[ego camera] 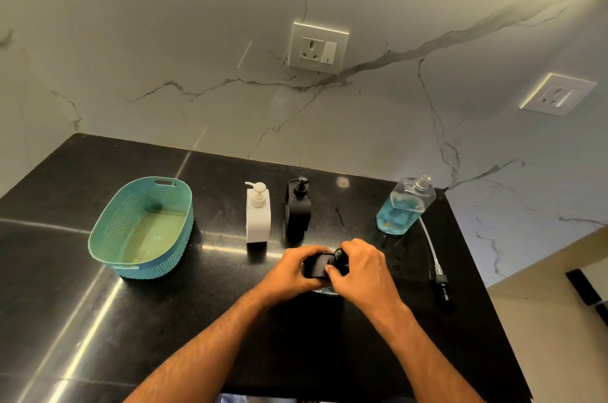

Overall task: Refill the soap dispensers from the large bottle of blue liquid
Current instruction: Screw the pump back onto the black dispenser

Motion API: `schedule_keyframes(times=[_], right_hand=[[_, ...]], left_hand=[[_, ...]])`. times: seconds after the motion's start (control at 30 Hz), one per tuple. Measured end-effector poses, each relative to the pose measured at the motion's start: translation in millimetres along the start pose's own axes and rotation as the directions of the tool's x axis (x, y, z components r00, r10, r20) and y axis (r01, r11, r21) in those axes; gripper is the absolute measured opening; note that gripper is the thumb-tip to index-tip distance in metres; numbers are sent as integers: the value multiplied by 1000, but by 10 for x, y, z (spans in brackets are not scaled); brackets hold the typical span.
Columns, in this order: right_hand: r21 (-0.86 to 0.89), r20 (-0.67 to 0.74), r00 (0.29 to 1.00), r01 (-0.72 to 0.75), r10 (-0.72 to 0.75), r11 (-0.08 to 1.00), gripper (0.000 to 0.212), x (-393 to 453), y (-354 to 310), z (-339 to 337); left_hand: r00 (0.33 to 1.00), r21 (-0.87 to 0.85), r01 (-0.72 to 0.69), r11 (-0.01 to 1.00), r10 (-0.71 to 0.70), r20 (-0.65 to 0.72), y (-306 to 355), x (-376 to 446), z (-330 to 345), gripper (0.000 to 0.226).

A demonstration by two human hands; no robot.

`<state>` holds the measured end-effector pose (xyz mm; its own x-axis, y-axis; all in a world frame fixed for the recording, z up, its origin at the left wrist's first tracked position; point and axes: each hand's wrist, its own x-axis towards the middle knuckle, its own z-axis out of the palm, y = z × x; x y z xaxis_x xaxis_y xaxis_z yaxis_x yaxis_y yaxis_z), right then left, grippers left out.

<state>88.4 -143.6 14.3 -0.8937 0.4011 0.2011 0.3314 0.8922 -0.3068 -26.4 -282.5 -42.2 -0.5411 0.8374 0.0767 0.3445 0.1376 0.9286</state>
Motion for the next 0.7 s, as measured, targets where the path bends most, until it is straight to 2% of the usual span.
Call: schedule_keyframes(times=[0.1, 0.23, 0.43, 0.5, 0.63, 0.7], right_hand=[[37, -3, 999, -43, 43, 998, 32, 12, 27, 0], [59, -53, 995, -86, 89, 995, 42, -1, 12, 32], [86, -97, 992, -68, 77, 994, 39, -45, -24, 57], [84, -37, 998, -40, 43, 996, 36, -54, 37, 32], [85, 157, 987, -35, 22, 996, 69, -123, 226, -31], [110, 194, 981, -46, 24, 993, 67, -179, 270, -36]], left_hand=[[1000, 5, 0, 1000, 0, -6, -8, 5, 1, 61], [1000, 24, -5, 1000, 5, -13, -18, 15, -8, 61], [1000, 48, -13, 999, 13, -4, 45, 4, -29, 54], [999, 82, -30, 996, 29, 13, 36, 13, -43, 54], [997, 204, -75, 976, 71, 26, 25, 8, -96, 60], [998, 223, -59, 973, 58, 10, 15, -3, -127, 63]])
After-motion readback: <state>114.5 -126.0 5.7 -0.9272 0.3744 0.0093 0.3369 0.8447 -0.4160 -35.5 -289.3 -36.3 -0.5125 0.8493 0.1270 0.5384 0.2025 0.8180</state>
